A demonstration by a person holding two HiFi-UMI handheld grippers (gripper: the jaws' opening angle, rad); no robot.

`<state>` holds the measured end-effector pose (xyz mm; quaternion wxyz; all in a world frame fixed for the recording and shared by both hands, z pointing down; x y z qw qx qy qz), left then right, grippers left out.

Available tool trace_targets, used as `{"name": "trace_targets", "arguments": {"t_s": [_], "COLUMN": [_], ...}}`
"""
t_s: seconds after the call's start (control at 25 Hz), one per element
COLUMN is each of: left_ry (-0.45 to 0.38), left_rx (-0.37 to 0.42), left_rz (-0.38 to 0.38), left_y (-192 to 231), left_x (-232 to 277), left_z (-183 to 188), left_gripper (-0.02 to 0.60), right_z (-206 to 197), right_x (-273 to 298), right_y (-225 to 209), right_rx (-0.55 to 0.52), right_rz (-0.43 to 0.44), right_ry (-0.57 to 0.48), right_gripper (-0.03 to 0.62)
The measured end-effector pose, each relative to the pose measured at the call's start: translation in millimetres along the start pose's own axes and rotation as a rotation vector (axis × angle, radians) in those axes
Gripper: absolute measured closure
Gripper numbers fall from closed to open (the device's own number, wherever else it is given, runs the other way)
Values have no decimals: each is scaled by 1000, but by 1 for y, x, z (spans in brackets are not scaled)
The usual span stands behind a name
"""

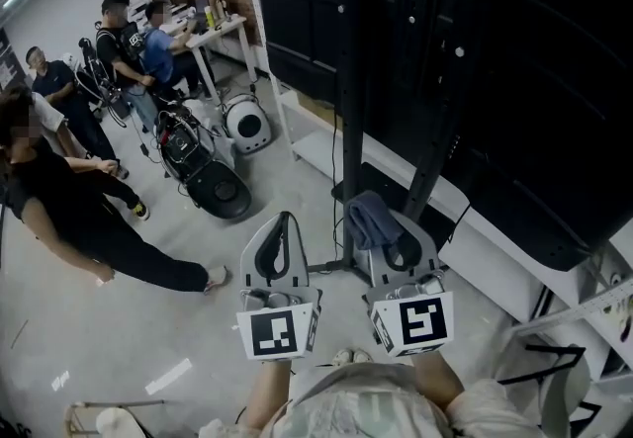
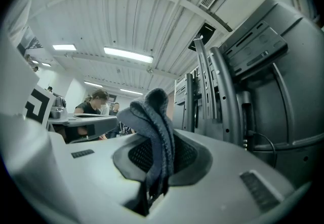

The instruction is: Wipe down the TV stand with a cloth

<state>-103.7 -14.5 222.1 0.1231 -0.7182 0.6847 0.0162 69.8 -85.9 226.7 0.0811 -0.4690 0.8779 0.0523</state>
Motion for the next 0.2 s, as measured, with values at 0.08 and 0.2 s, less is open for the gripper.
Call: {"name": "trace_targets", "arguments": {"t_s": [0.08, 0.2], "left_ry": [1, 4], "left_rx": [-1, -2], "left_rz": [-2, -8], "left_y": [-1, -1], "left_x": [-1, -2], "left_z": [2, 3], "left_gripper": [568, 568], "right_z": [2, 5], "right_x": [0, 0], "right_y": [0, 0], "right_rx": [0, -1], "right_rz": [-1, -1], "right_ry": [-2, -4], "right_gripper": [537, 538]}}
Point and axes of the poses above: the fingertips, and each gripper's own axes: x forward along the fingers, y to its left, z out of its top, the point moved 8 cm from there along -x, backward along the fingers, and after that the axes turned 10 degrees about -z, right-handed, at the moved point
